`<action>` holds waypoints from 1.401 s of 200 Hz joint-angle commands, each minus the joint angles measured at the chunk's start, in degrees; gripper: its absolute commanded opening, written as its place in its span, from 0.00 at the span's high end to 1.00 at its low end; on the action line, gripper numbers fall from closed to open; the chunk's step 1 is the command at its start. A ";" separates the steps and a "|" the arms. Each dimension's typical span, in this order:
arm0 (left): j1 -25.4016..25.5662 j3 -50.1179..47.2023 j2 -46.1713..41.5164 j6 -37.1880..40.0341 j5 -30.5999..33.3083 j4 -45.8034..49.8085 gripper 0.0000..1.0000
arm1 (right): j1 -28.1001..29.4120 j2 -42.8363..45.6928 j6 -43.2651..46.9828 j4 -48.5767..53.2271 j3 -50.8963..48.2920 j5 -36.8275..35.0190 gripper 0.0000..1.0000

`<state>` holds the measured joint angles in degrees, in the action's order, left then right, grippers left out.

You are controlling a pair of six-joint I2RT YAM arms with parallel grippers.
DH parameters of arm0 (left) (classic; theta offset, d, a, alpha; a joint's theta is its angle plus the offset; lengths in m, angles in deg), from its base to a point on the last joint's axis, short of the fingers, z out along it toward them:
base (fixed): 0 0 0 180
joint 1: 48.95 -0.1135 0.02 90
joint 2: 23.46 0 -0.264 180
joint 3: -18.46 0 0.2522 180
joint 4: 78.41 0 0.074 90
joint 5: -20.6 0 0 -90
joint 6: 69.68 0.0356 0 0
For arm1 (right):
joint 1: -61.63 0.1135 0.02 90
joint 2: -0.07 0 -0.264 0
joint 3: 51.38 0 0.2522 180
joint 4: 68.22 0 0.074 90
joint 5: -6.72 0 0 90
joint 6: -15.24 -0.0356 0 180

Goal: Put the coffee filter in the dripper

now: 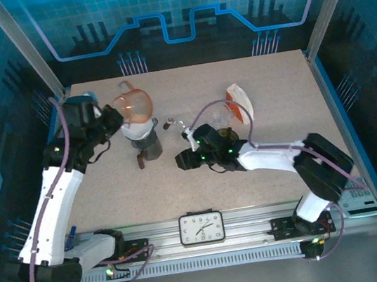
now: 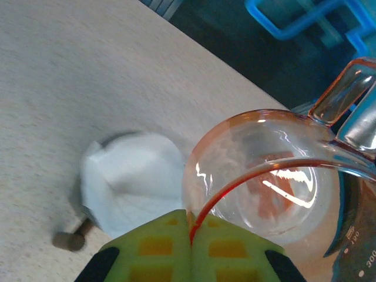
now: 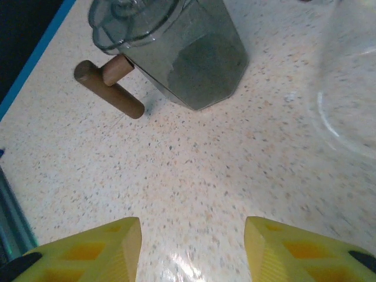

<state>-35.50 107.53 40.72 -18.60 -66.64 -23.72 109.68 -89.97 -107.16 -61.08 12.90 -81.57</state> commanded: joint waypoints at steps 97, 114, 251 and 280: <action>30.12 -2.98 14.67 5.23 7.52 5.83 1.00 | -3.96 38.31 0.46 30.23 -14.66 -24.74 0.46; 32.81 -3.92 19.11 5.59 8.14 5.10 1.00 | -4.15 39.38 -0.04 31.12 -15.53 -24.65 0.46; 37.16 -5.04 30.56 9.53 11.62 5.04 0.90 | -4.60 38.07 -0.80 33.41 -15.72 -23.41 0.43; 38.43 -5.83 31.17 9.58 13.33 4.32 0.90 | -4.64 36.75 -1.57 33.05 -15.46 -23.25 0.43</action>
<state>1.72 102.28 71.45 -10.47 -55.71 -18.60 105.79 -52.36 -107.00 -28.68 -2.88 -104.23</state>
